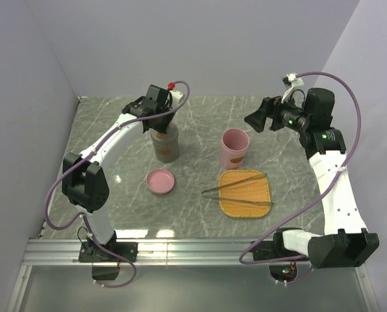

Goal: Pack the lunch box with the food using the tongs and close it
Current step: Move the lunch box

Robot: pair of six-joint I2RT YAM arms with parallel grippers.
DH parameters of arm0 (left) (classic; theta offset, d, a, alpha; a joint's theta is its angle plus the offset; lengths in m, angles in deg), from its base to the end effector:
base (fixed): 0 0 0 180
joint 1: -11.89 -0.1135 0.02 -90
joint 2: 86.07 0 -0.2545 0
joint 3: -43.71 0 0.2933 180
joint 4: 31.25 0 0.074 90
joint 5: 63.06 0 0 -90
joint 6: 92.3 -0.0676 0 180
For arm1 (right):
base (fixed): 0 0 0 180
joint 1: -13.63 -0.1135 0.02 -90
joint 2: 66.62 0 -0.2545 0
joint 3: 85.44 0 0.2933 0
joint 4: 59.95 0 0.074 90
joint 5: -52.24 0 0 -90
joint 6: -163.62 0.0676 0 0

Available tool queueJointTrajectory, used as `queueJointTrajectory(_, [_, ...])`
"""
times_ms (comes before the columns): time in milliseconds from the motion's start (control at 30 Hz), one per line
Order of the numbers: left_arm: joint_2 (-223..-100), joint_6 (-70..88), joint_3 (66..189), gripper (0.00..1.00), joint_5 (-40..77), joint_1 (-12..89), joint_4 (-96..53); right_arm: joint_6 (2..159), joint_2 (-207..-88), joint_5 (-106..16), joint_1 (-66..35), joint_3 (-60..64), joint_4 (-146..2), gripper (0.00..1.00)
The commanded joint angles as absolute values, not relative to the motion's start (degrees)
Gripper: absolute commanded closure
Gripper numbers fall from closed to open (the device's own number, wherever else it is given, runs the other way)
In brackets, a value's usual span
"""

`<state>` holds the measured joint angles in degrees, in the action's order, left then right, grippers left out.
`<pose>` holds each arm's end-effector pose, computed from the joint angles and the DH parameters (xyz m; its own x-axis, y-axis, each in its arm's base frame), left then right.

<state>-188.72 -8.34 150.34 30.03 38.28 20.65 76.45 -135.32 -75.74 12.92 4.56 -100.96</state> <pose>0.4165 -0.2026 0.2772 -0.6179 0.4239 -0.6622 0.4791 0.8708 0.1103 0.3201 0.0456 0.4142 -0.3659 0.0344 -0.9300 -0.5717 0.7802 0.2538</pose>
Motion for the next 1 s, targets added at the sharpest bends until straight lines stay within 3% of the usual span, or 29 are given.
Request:
queueJointTrajectory(0, [-188.89,-5.99,147.27,0.99,29.48,38.87,24.15,75.73,-133.41,-76.17,13.28,4.68,-99.96,0.0])
queueJointTrajectory(67, [-188.99,-5.9,147.01,0.98,29.83,38.87,24.32,75.38,-133.41,-76.26,13.37,4.85,-100.49,0.0])
queueJointTrajectory(267, [-188.11,-6.16,148.06,0.83,29.31,38.87,25.11,74.85,-133.24,-75.9,13.37,4.85,-101.2,0.0])
queueJointTrajectory(667, [-181.53,-12.48,161.34,0.34,22.82,38.44,27.31,74.15,-133.33,-75.38,14.86,6.87,-103.39,0.0])
queueJointTrajectory(867, [-170.64,-13.38,153.89,0.26,10.37,33.27,25.73,67.3,-134.91,-83.28,13.9,7.41,-109.37,0.0])
queueJointTrajectory(967, [-167.29,-10.57,150.37,0.25,0.96,26.6,24.33,63.79,-134.99,-80.23,7.15,5.56,-110.16,0.0])
